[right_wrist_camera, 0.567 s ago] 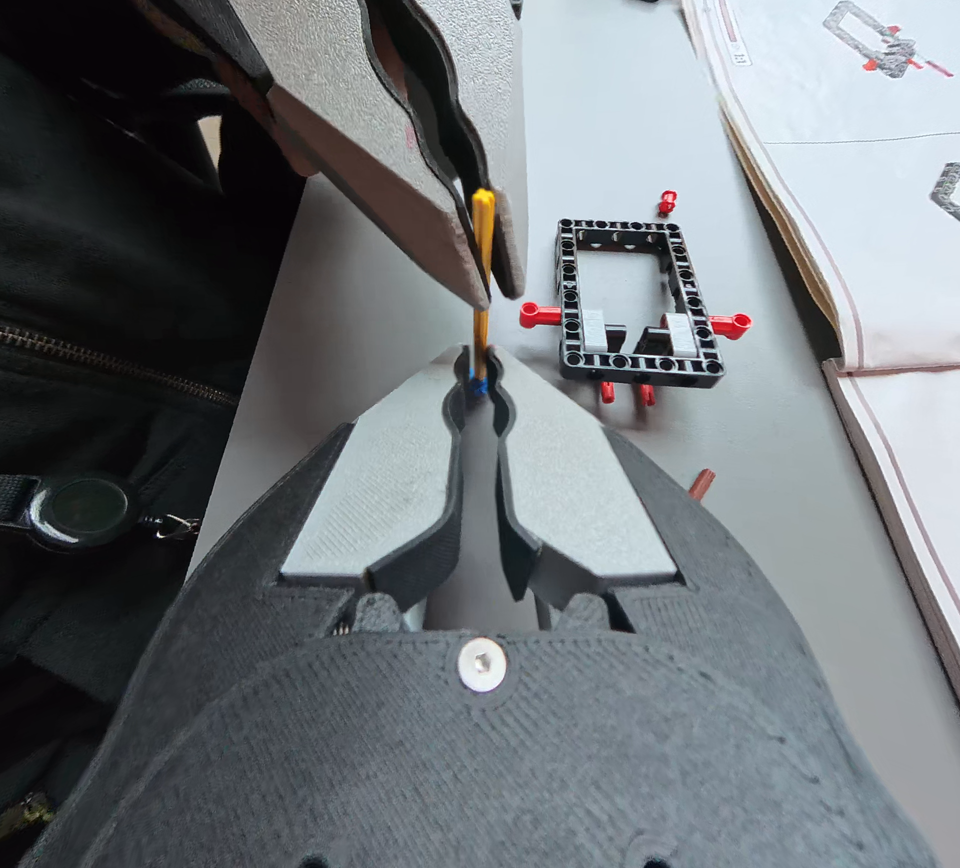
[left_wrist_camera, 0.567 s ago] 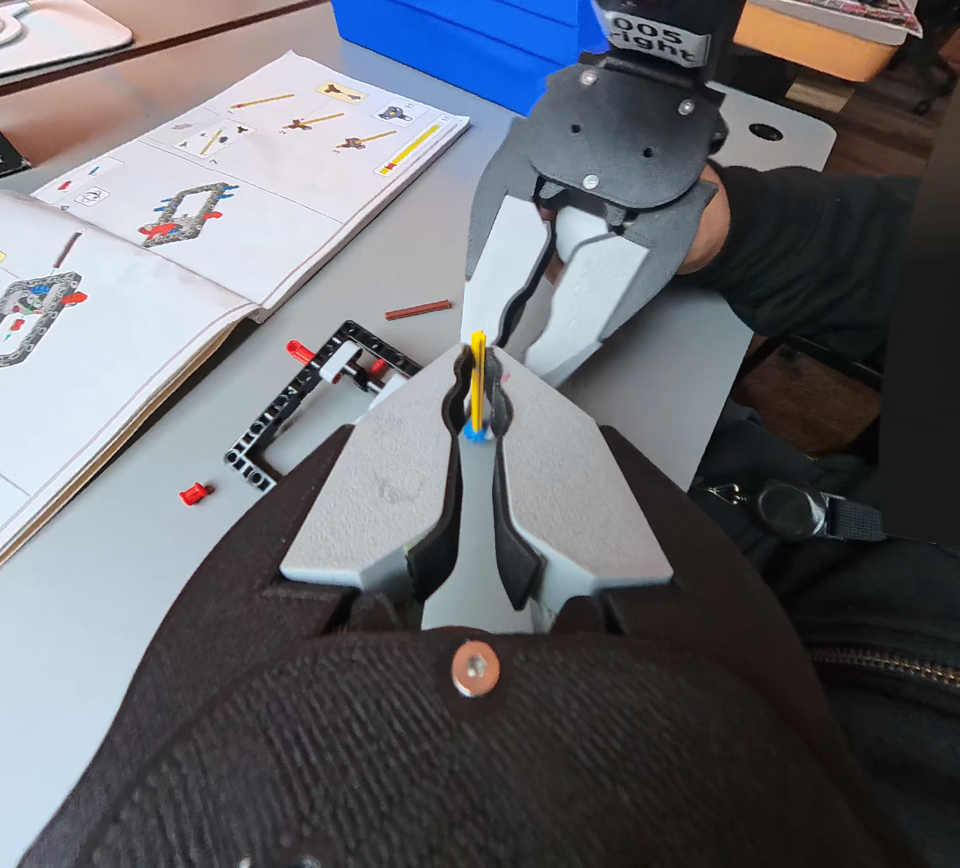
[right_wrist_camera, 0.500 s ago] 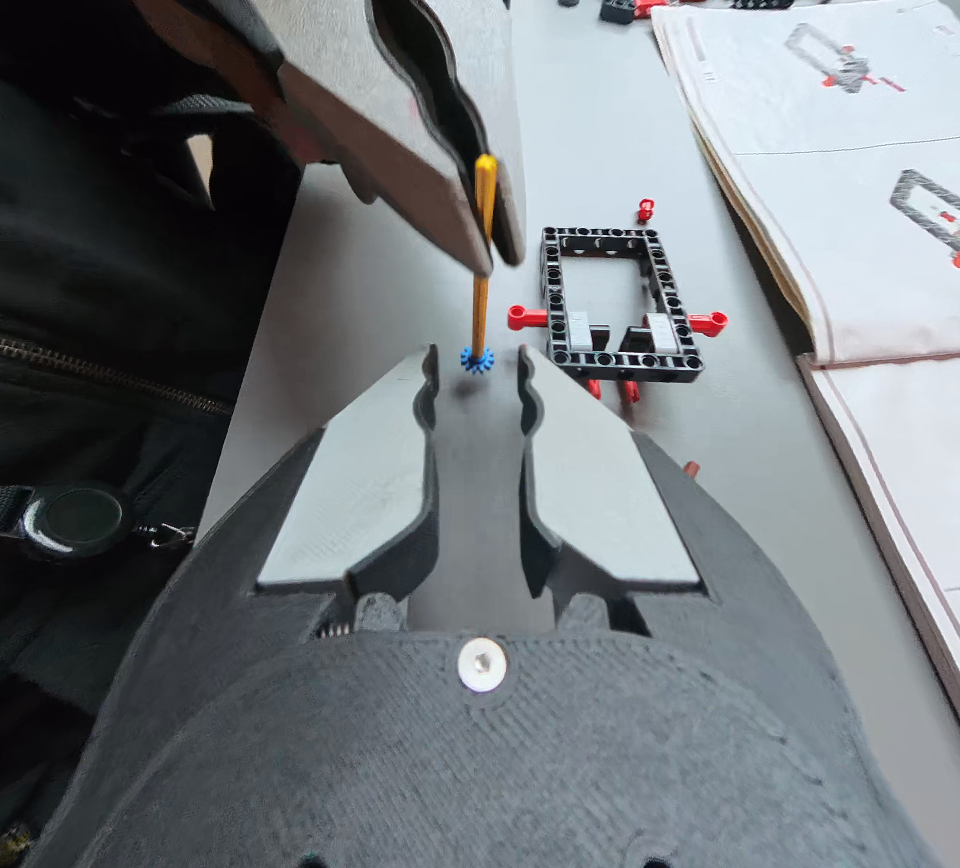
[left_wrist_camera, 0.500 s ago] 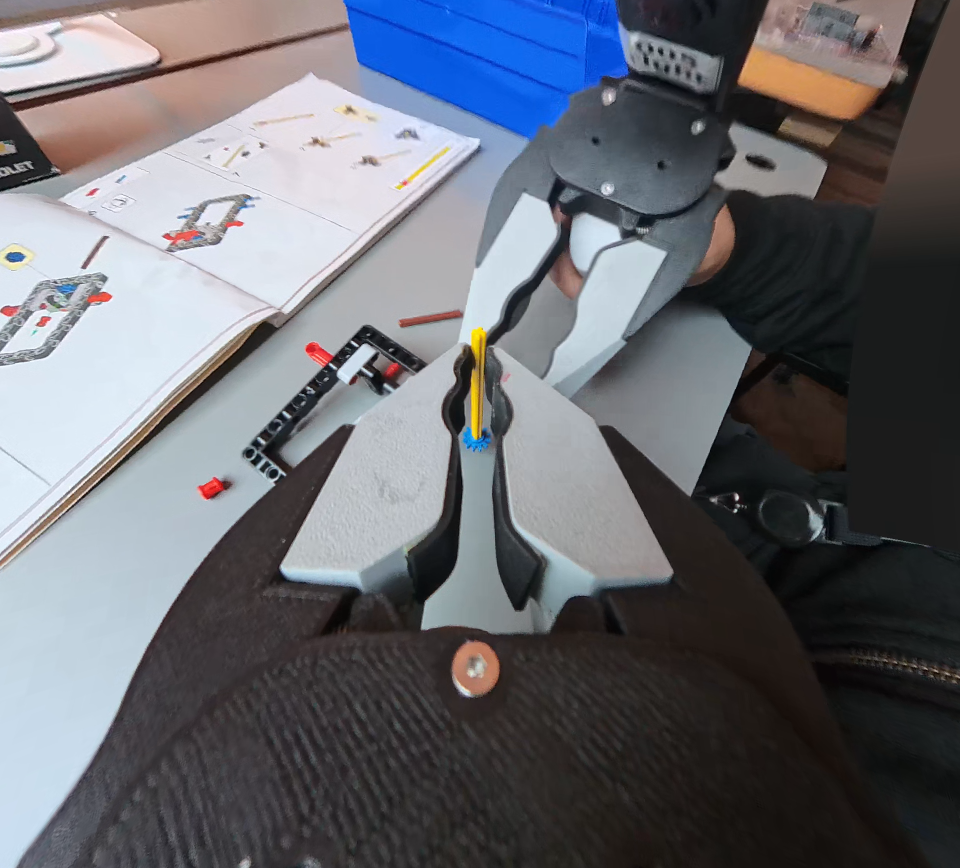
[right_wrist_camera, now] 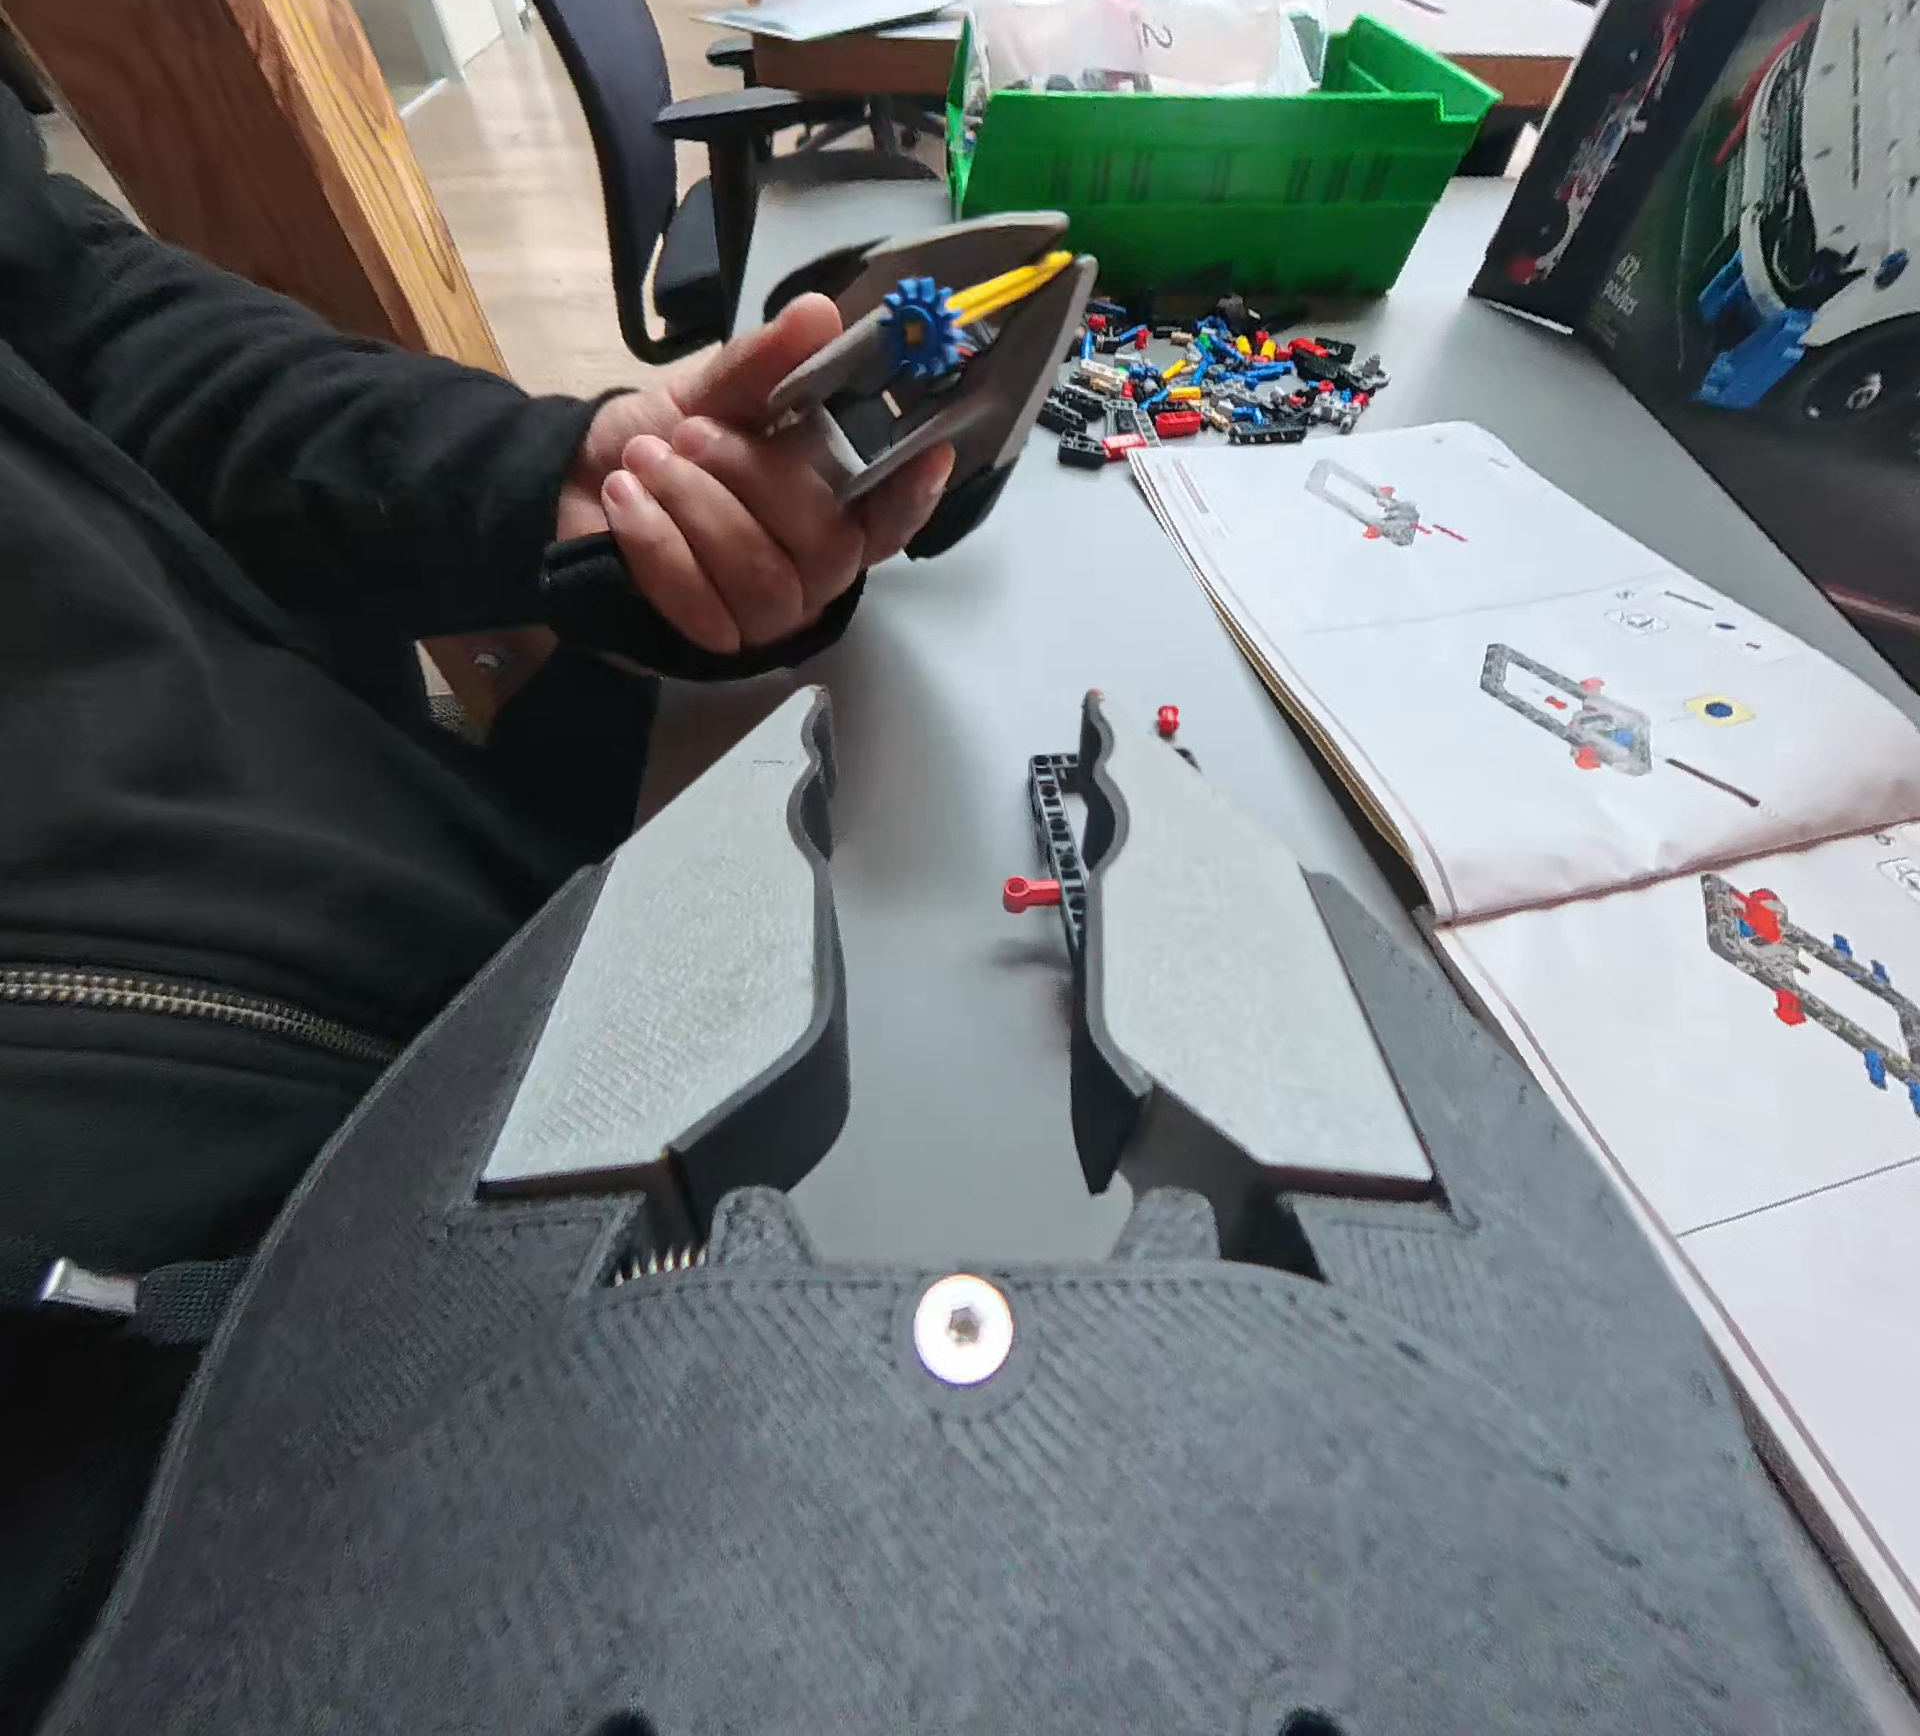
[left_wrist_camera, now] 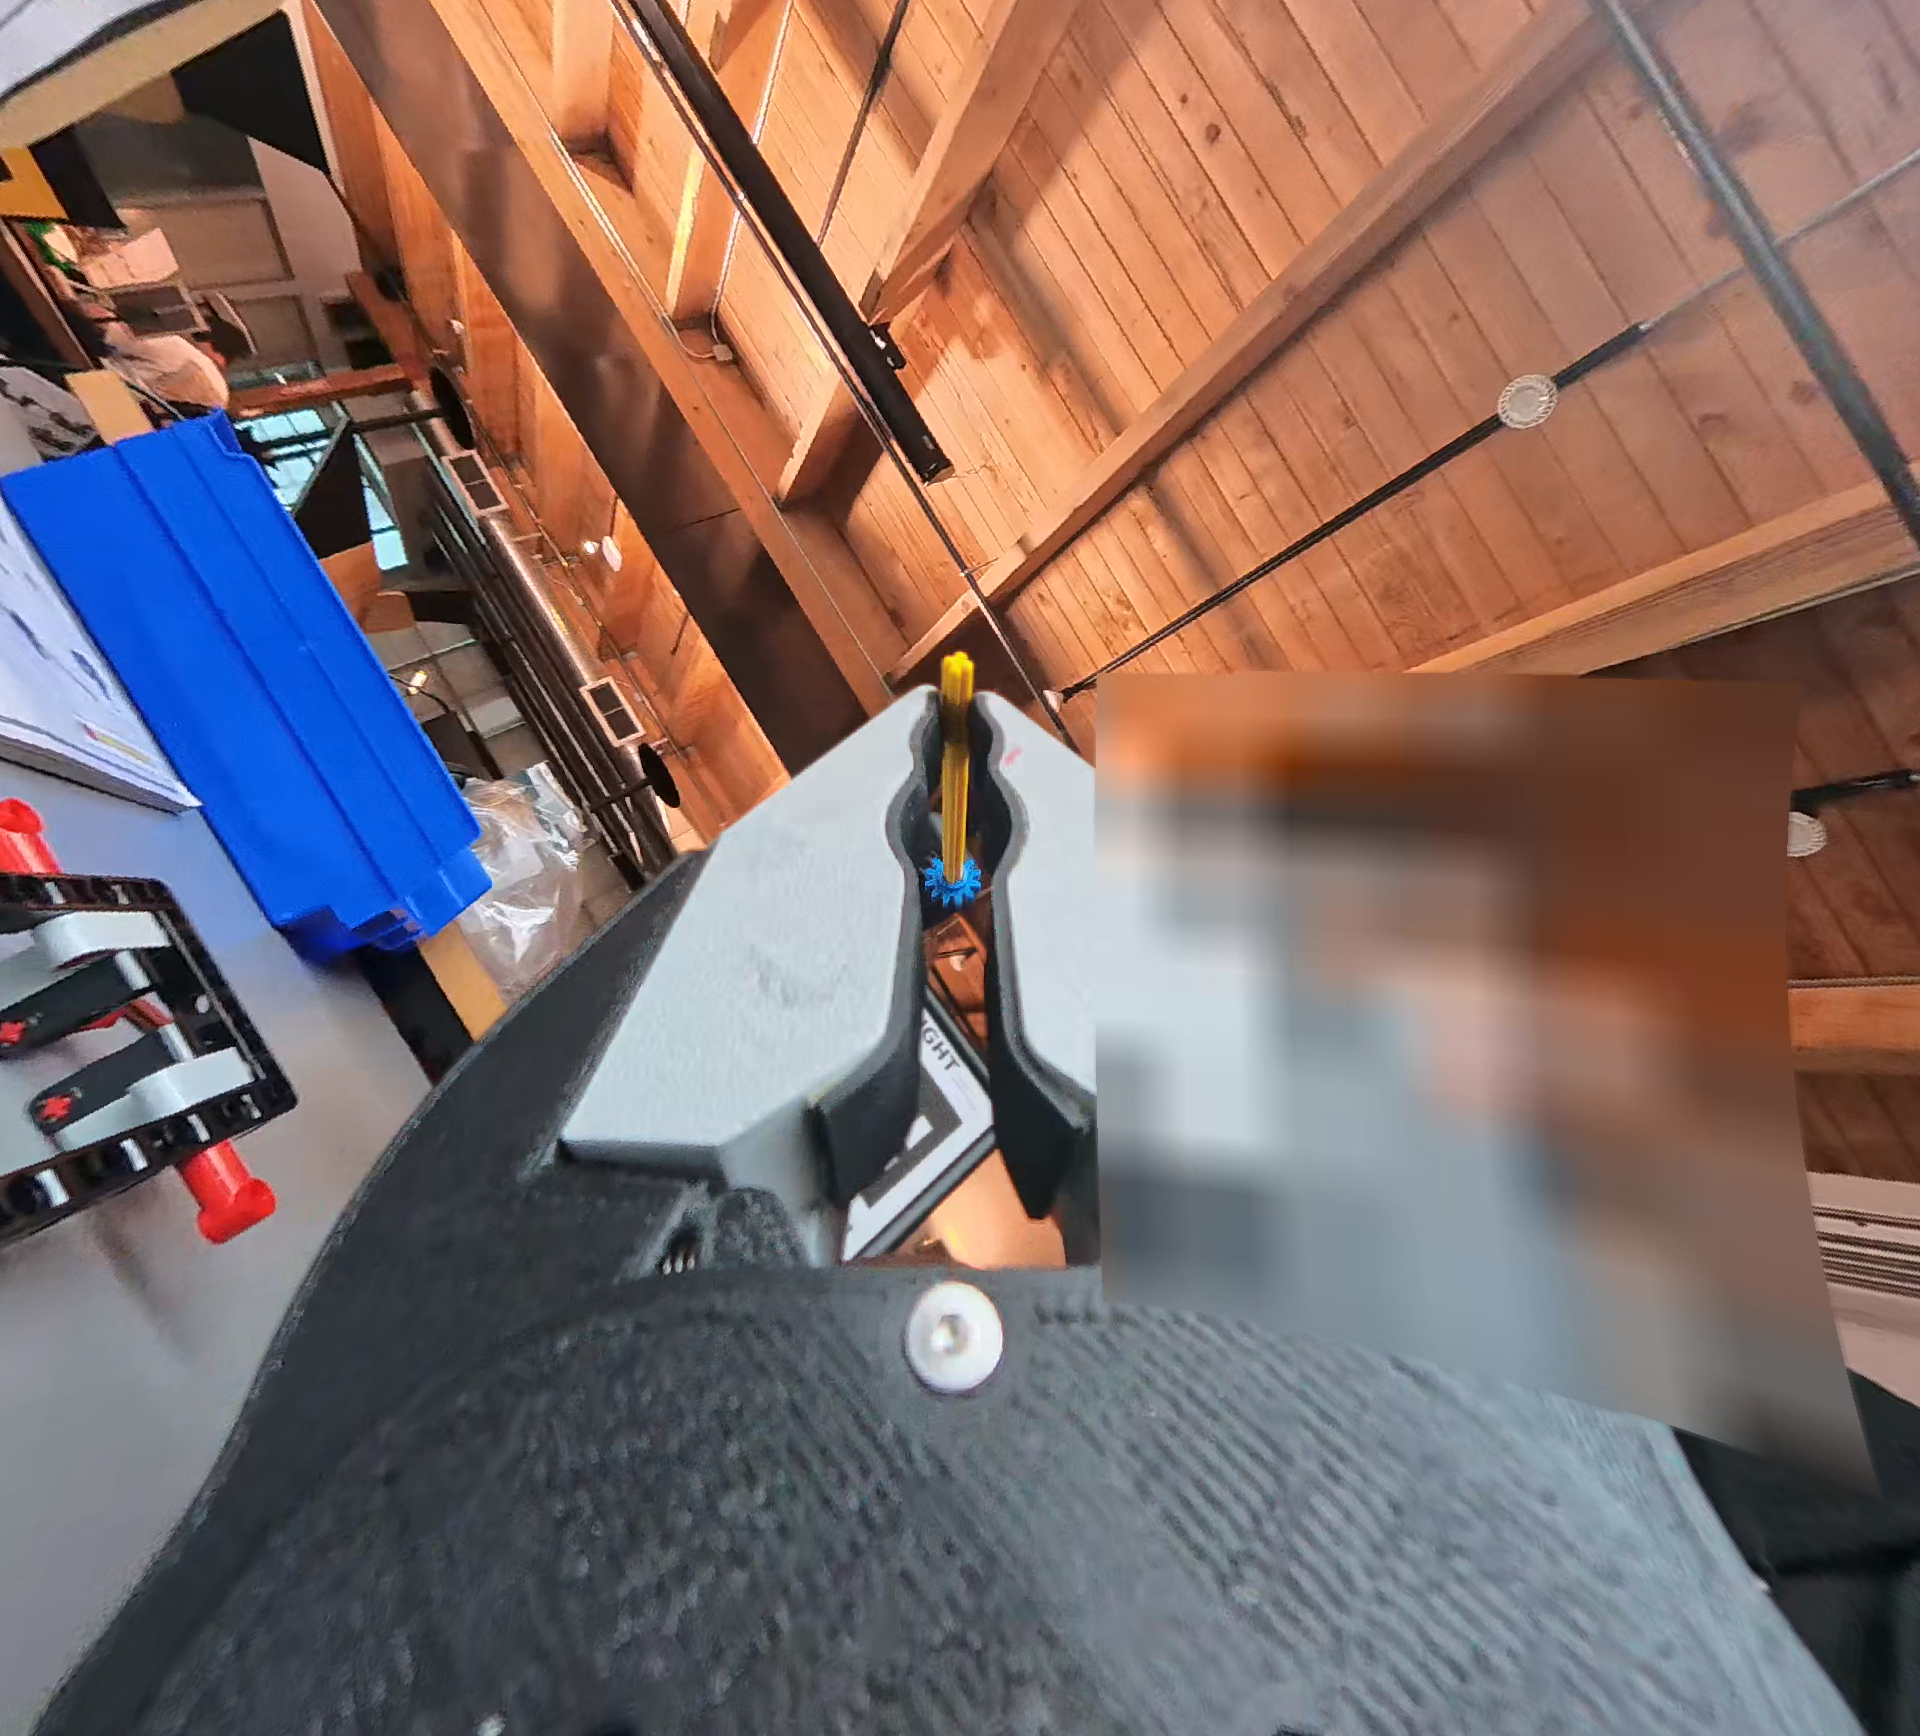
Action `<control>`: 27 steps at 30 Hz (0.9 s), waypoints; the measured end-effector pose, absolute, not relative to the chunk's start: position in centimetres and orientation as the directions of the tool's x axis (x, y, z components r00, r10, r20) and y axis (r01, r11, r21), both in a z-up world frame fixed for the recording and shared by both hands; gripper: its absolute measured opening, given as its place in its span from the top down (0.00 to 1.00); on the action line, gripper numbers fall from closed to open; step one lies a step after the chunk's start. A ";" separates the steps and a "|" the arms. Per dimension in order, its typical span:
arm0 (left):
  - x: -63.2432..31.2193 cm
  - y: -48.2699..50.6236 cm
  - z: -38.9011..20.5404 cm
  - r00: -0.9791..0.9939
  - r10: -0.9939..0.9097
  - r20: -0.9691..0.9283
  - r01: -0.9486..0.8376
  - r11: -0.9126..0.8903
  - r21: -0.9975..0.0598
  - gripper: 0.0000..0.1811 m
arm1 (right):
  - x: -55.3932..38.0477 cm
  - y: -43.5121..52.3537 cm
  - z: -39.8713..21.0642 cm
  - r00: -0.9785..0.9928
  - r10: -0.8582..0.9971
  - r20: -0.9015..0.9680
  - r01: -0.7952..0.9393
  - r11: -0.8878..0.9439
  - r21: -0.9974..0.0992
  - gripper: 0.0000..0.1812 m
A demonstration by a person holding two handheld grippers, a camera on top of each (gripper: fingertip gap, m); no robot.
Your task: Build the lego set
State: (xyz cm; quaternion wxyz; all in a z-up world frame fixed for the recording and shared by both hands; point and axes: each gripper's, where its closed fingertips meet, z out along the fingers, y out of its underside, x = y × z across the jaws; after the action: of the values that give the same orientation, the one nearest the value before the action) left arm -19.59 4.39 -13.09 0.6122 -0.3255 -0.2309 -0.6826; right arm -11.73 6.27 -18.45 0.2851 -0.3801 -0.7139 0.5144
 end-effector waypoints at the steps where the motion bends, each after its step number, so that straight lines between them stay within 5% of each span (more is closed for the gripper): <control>1: -19.5 4.4 -13.0 -0.047 -0.688 0.725 0.986 -0.149 -0.078 0.98 | -11.7 6.2 -18.2 -0.550 0.835 0.025 0.240 0.187 -0.953 0.76; 17: -18.2 5.0 -12.4 -0.063 -0.685 0.726 0.982 -0.172 -0.078 0.98 | -12.5 5.2 -17.2 -0.533 0.843 0.075 0.176 0.197 -0.965 0.75; 23: -17.8 5.4 -12.9 -0.100 -0.681 0.725 0.992 -0.123 0.022 0.97 | -14.0 5.2 -15.9 -0.449 0.882 0.142 0.043 0.180 -0.983 0.79; 27: -17.3 6.0 -13.5 -0.101 -0.666 0.739 0.995 -0.072 0.071 0.97 | -14.8 5.3 -15.5 -0.429 0.903 0.019 0.006 0.024 -1.000 0.83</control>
State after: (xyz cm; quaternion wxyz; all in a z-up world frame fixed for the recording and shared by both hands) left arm -17.33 6.04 -13.49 0.6119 -0.2744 -0.2997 -0.6786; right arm -14.84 5.34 -15.47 0.3804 -0.3749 -0.6059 0.5896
